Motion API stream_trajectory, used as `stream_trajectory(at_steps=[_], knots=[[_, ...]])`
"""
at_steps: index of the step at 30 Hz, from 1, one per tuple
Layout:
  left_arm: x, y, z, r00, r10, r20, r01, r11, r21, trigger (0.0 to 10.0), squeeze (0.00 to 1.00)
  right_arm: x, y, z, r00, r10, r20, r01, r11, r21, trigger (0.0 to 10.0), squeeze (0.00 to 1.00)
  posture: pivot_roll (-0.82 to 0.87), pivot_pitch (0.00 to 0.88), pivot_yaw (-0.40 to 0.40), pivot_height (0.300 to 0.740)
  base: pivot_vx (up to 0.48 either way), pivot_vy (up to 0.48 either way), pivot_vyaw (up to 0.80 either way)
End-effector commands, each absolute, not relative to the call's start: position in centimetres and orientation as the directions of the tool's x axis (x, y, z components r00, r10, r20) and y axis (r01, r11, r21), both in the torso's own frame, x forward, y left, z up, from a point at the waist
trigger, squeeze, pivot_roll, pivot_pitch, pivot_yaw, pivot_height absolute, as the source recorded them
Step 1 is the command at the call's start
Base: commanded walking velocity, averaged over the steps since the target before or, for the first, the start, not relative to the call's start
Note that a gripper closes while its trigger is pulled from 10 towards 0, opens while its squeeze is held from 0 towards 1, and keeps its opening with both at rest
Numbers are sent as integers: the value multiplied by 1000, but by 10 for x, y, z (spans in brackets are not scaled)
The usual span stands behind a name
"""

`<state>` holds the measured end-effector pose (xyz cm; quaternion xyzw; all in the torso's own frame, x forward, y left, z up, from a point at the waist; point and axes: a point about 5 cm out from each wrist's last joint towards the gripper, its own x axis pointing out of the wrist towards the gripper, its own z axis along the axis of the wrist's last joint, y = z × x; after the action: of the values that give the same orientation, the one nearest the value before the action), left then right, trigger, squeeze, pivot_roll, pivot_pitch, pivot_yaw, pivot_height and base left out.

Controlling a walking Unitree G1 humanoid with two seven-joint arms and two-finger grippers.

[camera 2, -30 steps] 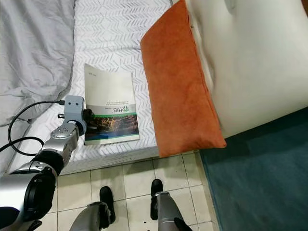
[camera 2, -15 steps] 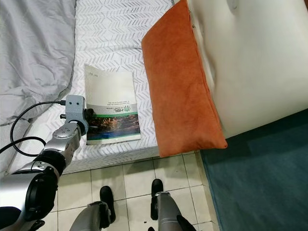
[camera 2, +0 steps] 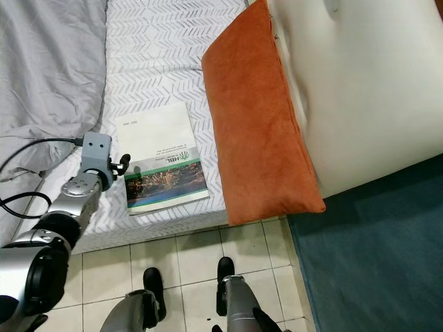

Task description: Clean up the room

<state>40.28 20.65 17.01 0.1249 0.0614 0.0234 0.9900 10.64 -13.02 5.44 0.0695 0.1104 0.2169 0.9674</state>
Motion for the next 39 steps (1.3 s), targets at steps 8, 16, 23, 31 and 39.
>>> stream_trajectory(at_steps=[8, 16, 23, 31, 39], knots=[[378, 227, 130, 978, -61, -197, 136, 908, 395, 10000, 1000, 136, -142, 53, 921, 353, -166, -317, 925, 210, 10000, 0, -241, 368, 17, 740, 0, 0, 0], [360, 220, 115, 966, -232, -115, 259, 885, 387, 10000, 1000, 181, -158, 58, 964, 253, -83, -234, 954, 189, 10000, 0, -150, 205, 29, 740, 0, 0, 0], [318, 178, 78, 948, -319, -21, 314, 916, 251, 10000, 1000, 236, -177, 75, 990, 137, 31, -140, 980, 139, 10000, 0, 7, 0, 1, 740, 0, 0, 0], [295, 148, 68, 957, -291, 20, 288, 953, 92, 10000, 0, 263, -172, 77, 990, 129, 50, -134, 986, 96, 10000, 0, 44, 0, -15, 740, 0, 241, -100], [297, 164, 68, 982, -188, -25, 190, 980, 67, 10000, 0, 273, -164, 72, 985, 171, 32, -173, 981, 85, 10000, 0, 36, 0, -25, 740, 0, 480, -200]])
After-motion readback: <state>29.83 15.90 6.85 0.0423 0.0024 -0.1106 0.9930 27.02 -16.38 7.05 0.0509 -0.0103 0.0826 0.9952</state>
